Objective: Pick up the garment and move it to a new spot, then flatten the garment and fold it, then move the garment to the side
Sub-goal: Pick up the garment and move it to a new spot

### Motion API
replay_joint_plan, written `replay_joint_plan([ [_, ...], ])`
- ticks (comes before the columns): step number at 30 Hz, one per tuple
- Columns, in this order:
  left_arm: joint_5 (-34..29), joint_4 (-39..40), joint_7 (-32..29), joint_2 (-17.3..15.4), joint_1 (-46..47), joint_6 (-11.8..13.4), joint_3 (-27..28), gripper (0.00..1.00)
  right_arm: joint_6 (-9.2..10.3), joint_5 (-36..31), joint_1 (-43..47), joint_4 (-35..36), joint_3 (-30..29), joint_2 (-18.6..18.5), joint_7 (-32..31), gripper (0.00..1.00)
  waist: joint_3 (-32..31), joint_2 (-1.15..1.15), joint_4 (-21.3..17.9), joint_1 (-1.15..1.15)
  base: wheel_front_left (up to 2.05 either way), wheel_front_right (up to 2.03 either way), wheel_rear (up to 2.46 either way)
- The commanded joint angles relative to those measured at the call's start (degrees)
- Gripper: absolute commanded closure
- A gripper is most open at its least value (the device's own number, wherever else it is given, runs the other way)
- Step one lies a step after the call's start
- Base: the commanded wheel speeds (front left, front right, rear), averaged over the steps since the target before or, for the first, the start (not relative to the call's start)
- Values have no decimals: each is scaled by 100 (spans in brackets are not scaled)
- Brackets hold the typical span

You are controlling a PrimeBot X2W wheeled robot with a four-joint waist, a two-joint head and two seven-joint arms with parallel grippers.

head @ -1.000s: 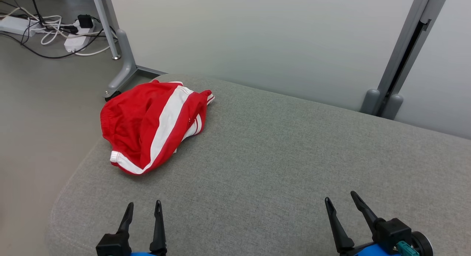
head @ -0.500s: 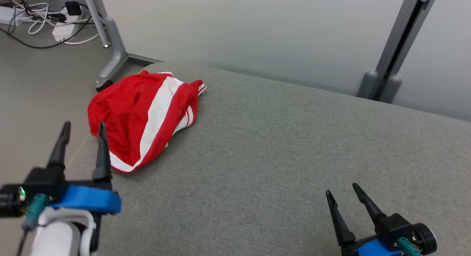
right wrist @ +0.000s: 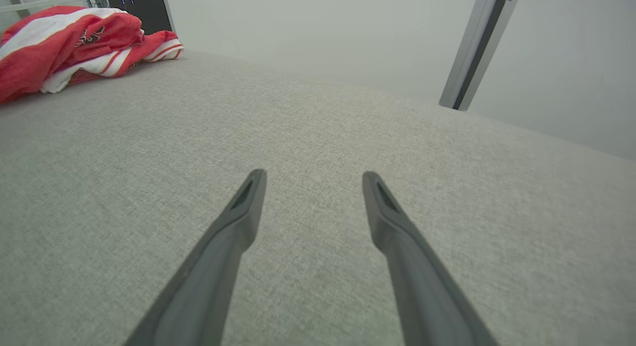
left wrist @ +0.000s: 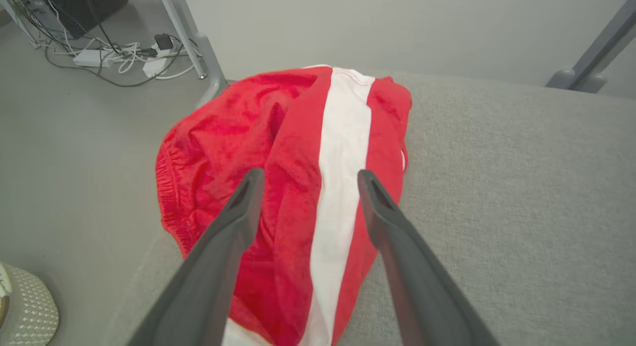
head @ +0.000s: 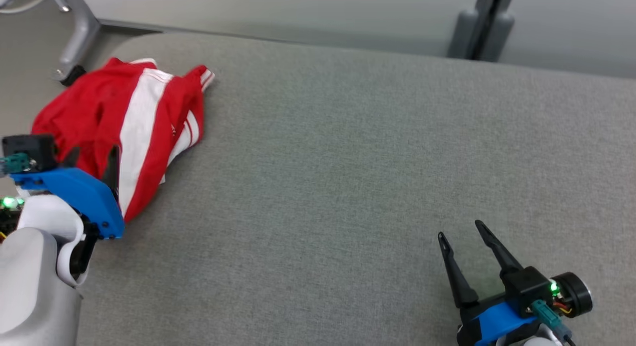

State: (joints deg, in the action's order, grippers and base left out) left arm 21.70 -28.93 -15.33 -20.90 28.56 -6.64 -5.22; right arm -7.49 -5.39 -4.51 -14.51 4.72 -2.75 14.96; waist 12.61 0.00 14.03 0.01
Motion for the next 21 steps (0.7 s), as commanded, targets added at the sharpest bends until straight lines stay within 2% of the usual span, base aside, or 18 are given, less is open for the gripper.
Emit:
replay_joint_plan([
  [1,96,-170,-104,7,98,-42,-45,0,-1,-66,-91,28,-37,-24,9,0,87,0,-30,-1,0,0,0],
  [13,499,-1147,-594,-65,331,-95,-490,0,-1,-279,-212,243,-161,-24,-52,0,585,0,-271,-1,0,0,0],
  [14,510,-1190,-555,-83,363,-94,-510,15,-1,-286,-221,255,-160,-24,-50,0,603,0,-277,-1,0,0,0],
  [15,479,-1271,-443,-139,433,-90,-536,63,-1,-286,-233,263,-162,-24,-48,0,622,0,-286,-1,0,0,0],
  [16,479,-1271,-443,-139,433,-90,-536,63,-1,-286,-233,263,-162,-24,-48,0,622,0,-286,-1,0,0,0],
  [17,452,-1290,-377,-166,459,-91,-559,87,-1,-288,-235,263,-163,-24,-46,0,626,0,-286,-1,0,0,0],
  [18,454,-1314,-312,-190,489,-91,-563,100,-1,-290,-233,256,-167,-24,-44,0,623,0,-283,-1,0,0,0],
  [21,559,-1288,-142,-271,564,-92,-573,100,-1,-268,-220,210,-204,-24,-36,0,569,0,-262,-1,0,0,0],
])
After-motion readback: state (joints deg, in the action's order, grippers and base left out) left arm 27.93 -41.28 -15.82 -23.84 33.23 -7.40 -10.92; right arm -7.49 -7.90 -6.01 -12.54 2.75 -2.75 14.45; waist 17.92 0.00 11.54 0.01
